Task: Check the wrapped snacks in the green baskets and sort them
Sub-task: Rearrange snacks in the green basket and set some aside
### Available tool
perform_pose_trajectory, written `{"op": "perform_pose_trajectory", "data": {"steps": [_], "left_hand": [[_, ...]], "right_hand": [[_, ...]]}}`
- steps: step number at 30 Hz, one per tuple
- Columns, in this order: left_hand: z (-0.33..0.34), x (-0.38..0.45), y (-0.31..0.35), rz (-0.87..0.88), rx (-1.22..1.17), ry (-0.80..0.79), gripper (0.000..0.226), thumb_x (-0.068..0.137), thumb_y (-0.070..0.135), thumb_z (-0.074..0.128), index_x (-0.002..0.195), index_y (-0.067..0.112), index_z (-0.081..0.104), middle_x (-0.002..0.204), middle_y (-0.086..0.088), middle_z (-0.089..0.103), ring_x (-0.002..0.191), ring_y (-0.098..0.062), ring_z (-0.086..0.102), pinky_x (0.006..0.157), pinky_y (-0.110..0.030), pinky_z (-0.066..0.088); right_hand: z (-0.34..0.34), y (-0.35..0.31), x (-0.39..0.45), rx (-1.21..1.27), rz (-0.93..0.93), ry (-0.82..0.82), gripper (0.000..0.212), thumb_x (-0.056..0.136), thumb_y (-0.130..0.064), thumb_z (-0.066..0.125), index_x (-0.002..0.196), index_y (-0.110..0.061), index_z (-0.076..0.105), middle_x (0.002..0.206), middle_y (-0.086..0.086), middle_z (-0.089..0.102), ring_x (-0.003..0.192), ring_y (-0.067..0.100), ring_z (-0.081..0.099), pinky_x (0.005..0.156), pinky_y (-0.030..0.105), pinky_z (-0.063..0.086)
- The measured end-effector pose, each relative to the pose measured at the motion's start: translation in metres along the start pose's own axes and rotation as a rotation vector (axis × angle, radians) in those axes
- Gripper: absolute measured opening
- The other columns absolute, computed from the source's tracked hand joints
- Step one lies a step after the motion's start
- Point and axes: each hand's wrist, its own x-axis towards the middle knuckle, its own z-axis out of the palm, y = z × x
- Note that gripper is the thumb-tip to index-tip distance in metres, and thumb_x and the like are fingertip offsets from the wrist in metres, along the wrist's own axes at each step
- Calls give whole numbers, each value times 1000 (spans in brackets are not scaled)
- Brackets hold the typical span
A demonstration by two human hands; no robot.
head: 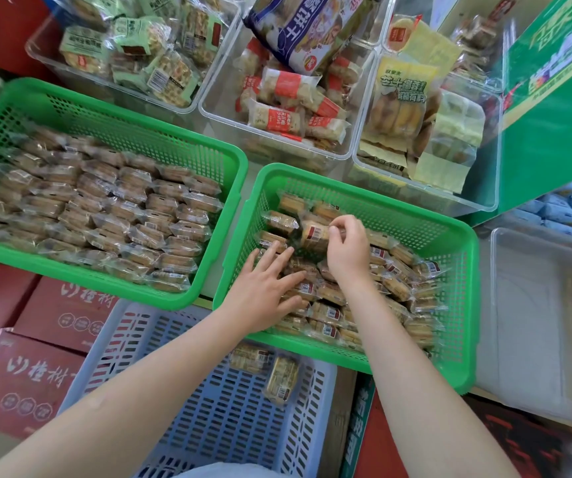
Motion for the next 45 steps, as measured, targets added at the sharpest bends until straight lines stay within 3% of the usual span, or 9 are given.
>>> {"op": "perform_pose_trajectory", "data": {"steps": [10, 13, 16, 21, 25, 30, 36, 40, 45], "left_hand": [[-11, -15, 6, -19, -115, 4, 59, 104, 58, 30, 159, 38, 20, 169, 6, 2, 156, -19, -13, 126, -53, -2], [-27, -34, 17, -133, -589, 237, 45, 108, 35, 42, 150, 22, 45, 159, 1, 40, 151, -19, 26, 124, -40, 21], [-49, -53, 31, -241, -1197, 286, 37, 103, 37, 51, 135, 21, 61, 127, 5, 67, 117, -12, 62, 102, -34, 49], [-60, -76, 44, -296, -1528, 236, 7, 93, 28, 72, 93, 23, 76, 91, -1, 76, 85, -20, 69, 83, -42, 56], [-64, -101, 48, -349, -1691, 239, 12, 93, 15, 70, 84, 9, 72, 81, -9, 69, 78, -25, 62, 75, -37, 54], [-67, -136, 51, -261, -1728, 265, 26, 77, 29, 76, 89, 7, 78, 87, -10, 74, 80, -22, 66, 78, -37, 54], [-54, -166, 51, -280, -1709, 240, 25, 93, 29, 67, 101, 8, 77, 96, -13, 77, 85, -21, 72, 77, -35, 58], [-47, -182, 51, -278, -1669, 239, 26, 97, 31, 64, 102, 9, 77, 97, -11, 78, 87, -22, 73, 87, -42, 59], [-46, -201, 52, -179, -1538, 151, 20, 88, 23, 76, 106, 14, 73, 96, -6, 78, 87, -17, 72, 76, -31, 59]], "right_hand": [[-62, -14, -47, 346, 129, 297, 12, 106, -16, 44, 105, -17, 56, 95, -4, 59, 78, 10, 58, 68, 31, 54], [-75, -13, -71, 300, 46, 211, 11, 104, -15, 48, 102, -17, 59, 91, -2, 61, 74, 11, 57, 65, 30, 49], [-74, -19, -99, 226, -59, 11, 12, 102, -13, 52, 98, -20, 61, 86, -1, 63, 73, 15, 56, 63, 30, 47], [-68, -40, -138, 295, -80, -59, 9, 97, -12, 63, 95, -20, 68, 82, -8, 67, 76, 3, 62, 67, 16, 49], [-73, -50, -163, 534, 109, -175, 8, 93, -25, 71, 100, -23, 72, 88, -2, 71, 84, 13, 66, 80, 34, 56], [-83, -53, -188, 575, 152, -311, 15, 91, -27, 72, 82, -15, 74, 90, 24, 68, 81, 27, 62, 89, 55, 52], [-91, -62, -213, 687, 231, -340, 18, 92, -11, 69, 75, -8, 70, 79, 10, 71, 77, 23, 67, 71, 35, 57], [-83, -61, -228, 729, 272, -352, 20, 93, -13, 68, 73, -11, 68, 79, 9, 70, 78, 26, 64, 74, 43, 56], [-80, -62, -240, 741, 285, -287, 23, 91, -17, 70, 68, -18, 70, 74, 6, 66, 75, 24, 60, 79, 47, 52]]}}
